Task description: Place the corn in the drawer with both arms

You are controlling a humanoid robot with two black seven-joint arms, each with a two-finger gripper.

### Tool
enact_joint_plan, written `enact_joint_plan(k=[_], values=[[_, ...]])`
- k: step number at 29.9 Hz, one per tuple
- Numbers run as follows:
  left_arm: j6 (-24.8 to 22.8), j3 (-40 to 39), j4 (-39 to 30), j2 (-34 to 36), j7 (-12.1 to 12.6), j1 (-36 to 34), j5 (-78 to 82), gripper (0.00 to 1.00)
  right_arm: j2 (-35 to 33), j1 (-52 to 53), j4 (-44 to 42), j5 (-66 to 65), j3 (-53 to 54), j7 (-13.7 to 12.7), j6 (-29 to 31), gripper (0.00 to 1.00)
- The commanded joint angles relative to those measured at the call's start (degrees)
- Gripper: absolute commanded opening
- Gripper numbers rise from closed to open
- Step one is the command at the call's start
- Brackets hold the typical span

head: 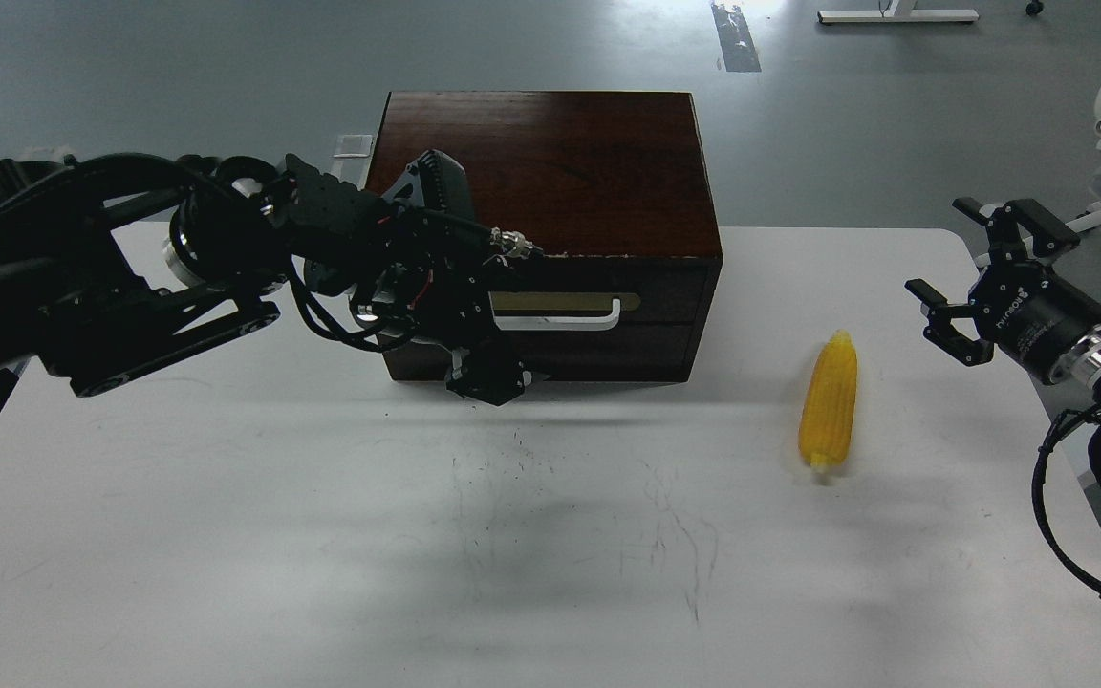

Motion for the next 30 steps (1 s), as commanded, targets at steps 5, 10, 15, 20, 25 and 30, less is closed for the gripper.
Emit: enact_joint_plan(k=[5,10,15,20,25,30], values=[[-0.01,1.08,1.81,-1.93,0.00,0.06,0.00,0.99,-0.08,-0.01,-0.06,0.00,0.01,0.00,0.00,1.00],[-0.01,1.17,2.78,-3.60,0.00,0.06,0.00,0.99,-0.35,-0.01,0.02,0.00,0.01,0.00,0.00,1.00],[-0.01,1.26,3.49,-4.65,0.00,0.15,0.00,0.99,-0.87,-0.10,0.02,0.00,0.10,0.00,0.00,1.00],[-0.01,1.17,4.71,-5.80,0.00,0.23,0.00,0.99,-0.96,-0.27,0.02,0.00,0.10,0.00,0.00,1.00],[-0.01,1.17,6.03,-6.85,0.00,0.23,0.00,0.99,-0.96,-0.27,0.02,0.09,0.19,0.00,0.00,1.00],[-0.01,1.17,6.47,-7.47,0.00,0.23,0.00,0.99,-1.22,-0.45,0.02,0.00,0.19,0.00,0.00,1.00]])
